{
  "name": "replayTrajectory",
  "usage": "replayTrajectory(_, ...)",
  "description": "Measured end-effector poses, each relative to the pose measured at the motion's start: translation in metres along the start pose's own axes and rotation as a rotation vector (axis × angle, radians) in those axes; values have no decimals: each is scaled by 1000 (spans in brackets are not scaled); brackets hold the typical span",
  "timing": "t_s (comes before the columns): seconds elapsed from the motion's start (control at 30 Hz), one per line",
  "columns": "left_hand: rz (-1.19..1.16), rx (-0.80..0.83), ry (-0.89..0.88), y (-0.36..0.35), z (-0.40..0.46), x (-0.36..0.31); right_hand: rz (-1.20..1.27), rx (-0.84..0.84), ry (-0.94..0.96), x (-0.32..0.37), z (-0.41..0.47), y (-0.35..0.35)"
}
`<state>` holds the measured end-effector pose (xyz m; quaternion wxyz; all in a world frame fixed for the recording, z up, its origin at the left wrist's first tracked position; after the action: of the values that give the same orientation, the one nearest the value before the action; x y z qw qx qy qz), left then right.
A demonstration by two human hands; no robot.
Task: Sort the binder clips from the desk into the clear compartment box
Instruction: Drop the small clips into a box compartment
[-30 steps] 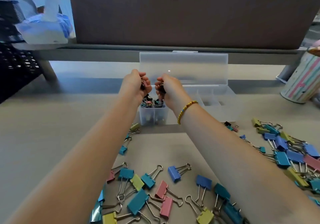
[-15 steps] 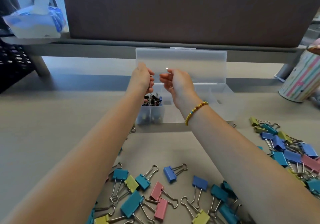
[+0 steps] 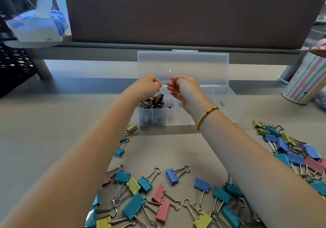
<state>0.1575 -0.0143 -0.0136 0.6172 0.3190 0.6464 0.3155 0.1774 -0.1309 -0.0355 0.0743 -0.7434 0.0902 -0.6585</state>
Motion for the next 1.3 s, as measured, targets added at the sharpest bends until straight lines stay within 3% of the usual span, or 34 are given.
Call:
replayTrajectory(0.13,193,-14,-100,9,-7,2,-220,69,79,6,0,3)
replayTrajectory(0.27,559,0,-218,-1,-12,7,-648,160,236,6,-2,6)
replayTrajectory(0.33,614,6,-258,-4,-13,9,-794,187,264,5,-4,6)
replayTrajectory(0.53,442,25,-239,8,-18,13,-1048,256,267,9,-11,9)
replayTrajectory(0.7,428,-36,-229,1,-16,19,-1346,380,112,6,-8,2)
replayTrajectory(0.93,378,22,-183,-9,-8,21,-1764,570,-10,9,-11,-18)
replayTrajectory(1.3,271,-114,-86,-18,-4,25,-1949,663,-128,14,-3,-17)
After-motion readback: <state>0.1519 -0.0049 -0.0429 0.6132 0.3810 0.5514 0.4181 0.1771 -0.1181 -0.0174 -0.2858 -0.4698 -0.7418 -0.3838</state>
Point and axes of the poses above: each hand's wrist, its own z-axis towards the middle knuckle, its own y-axis out of the back of the hand, x = y × z, the point moved 3 cm from there along z, towards the middle knuckle, and after that the axes turned 10 degrees about z, right-handed, at the moved point
